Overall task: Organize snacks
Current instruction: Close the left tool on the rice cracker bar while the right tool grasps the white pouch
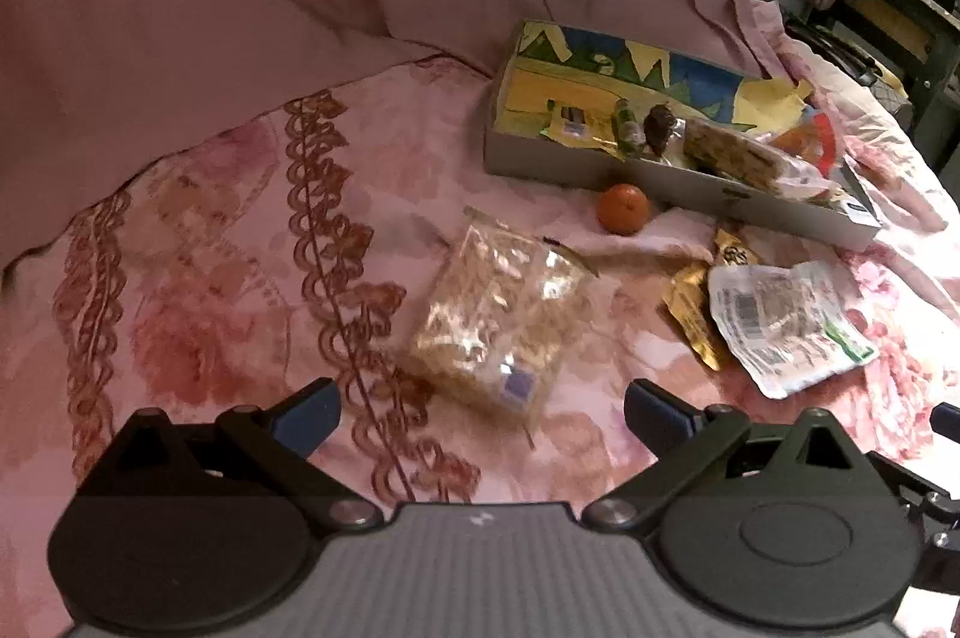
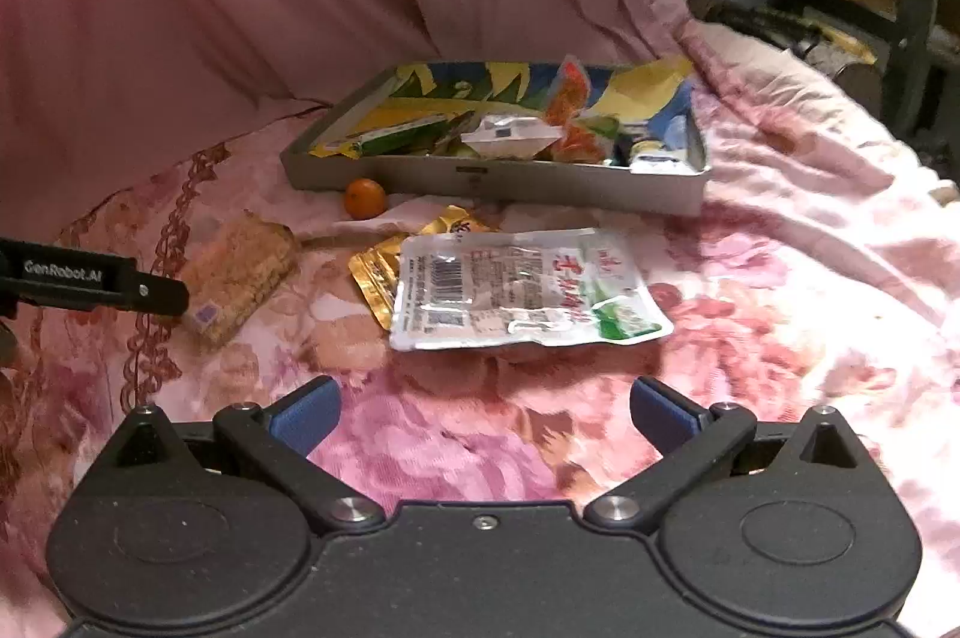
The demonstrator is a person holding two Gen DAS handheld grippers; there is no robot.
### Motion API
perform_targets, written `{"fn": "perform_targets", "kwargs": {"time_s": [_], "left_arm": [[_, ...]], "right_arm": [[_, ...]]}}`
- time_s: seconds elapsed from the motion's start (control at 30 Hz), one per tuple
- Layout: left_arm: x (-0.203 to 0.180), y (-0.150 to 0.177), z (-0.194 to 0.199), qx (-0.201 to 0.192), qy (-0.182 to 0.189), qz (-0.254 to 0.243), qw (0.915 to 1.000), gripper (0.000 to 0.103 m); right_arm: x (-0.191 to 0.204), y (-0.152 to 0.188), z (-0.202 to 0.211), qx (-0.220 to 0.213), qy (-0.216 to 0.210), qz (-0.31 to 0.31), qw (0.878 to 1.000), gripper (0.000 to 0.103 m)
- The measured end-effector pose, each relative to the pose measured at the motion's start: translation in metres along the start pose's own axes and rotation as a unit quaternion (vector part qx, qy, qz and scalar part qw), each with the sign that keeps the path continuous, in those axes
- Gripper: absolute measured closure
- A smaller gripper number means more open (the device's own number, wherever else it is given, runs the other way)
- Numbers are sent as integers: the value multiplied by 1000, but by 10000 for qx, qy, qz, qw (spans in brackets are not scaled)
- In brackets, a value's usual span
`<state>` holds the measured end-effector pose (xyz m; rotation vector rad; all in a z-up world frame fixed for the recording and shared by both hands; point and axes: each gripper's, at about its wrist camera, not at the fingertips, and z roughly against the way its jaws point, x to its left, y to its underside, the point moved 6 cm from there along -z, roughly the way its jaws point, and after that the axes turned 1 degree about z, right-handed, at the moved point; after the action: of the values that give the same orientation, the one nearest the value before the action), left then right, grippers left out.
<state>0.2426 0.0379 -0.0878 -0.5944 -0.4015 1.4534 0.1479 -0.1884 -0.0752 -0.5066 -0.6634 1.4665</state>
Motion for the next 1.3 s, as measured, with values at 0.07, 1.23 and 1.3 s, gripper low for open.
{"fn": "perform_targets", "kwargs": {"time_s": [0.07, 1.23, 1.3], "left_arm": [[-1, -4, -8, -64, -1, -143, 9999, 0], [-19, -10, -68, 400, 502, -970, 9932, 23], [-24, -7, -67, 476, 649, -937, 9923, 23]], "right_arm": [[0, -4, -10, 53, -108, -106, 9999, 1], [-25, -10, -72, 362, -558, -1826, 9809, 84], [-21, -8, -66, 433, -552, -1643, 9839, 84]]}}
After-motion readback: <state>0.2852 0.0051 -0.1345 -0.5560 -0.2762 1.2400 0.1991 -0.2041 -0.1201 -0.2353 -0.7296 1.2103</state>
